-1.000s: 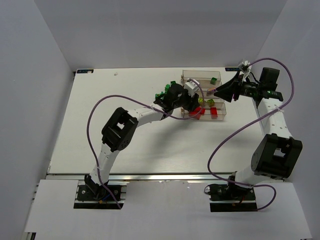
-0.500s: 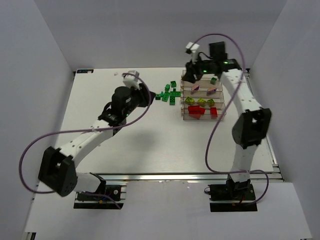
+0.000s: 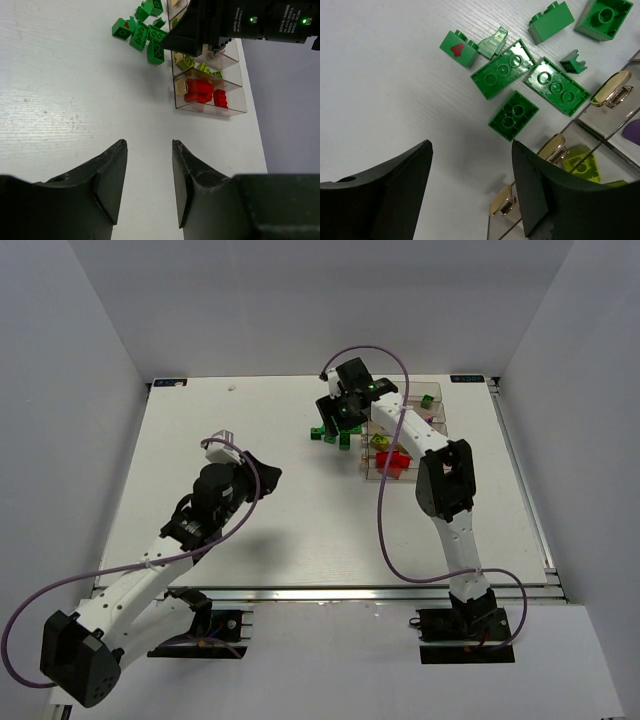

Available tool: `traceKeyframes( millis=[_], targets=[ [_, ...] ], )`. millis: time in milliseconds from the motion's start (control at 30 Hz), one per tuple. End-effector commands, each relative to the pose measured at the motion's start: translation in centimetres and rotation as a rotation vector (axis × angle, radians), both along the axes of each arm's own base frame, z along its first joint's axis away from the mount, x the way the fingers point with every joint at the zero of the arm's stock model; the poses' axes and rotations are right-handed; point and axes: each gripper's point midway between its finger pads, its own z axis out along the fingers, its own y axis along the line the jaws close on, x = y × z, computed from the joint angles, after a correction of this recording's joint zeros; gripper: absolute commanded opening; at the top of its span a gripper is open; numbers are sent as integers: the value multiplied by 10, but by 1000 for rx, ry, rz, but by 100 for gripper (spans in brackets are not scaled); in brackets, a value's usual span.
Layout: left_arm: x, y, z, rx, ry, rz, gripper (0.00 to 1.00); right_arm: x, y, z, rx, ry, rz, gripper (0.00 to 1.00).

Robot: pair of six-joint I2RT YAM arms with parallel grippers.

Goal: Sort the legos into containers by color

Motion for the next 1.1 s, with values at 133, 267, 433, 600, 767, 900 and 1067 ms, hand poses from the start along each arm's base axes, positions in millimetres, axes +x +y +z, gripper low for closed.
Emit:
traceKeyframes(
  millis=[133,267,433,600,767,900,1067],
  targets=[
    [-15,19,-6,-52,36,85,53,31,-16,-22,-37,-37,-231,66],
    [-17,23,-8,-50,42,100,55,35,-16,-39,-54,-32,-227,65],
    [-18,23,-13,-53,56,107,56,41,-14,-56,-64,-35,-226,63],
    [-17,24,-12,-50,51,110,56,41,-14,-72,-87,-21,-224,63],
    [-17,24,-13,-45,55,111,56,40,-11,-84,-107,-20,-213,61],
    [-17,25,-13,-46,55,115,56,38,-11,-86,-120,-22,-203,53],
    [-16,25,-12,-47,49,116,56,30,-11,-75,-108,-14,-174,41]
  ],
)
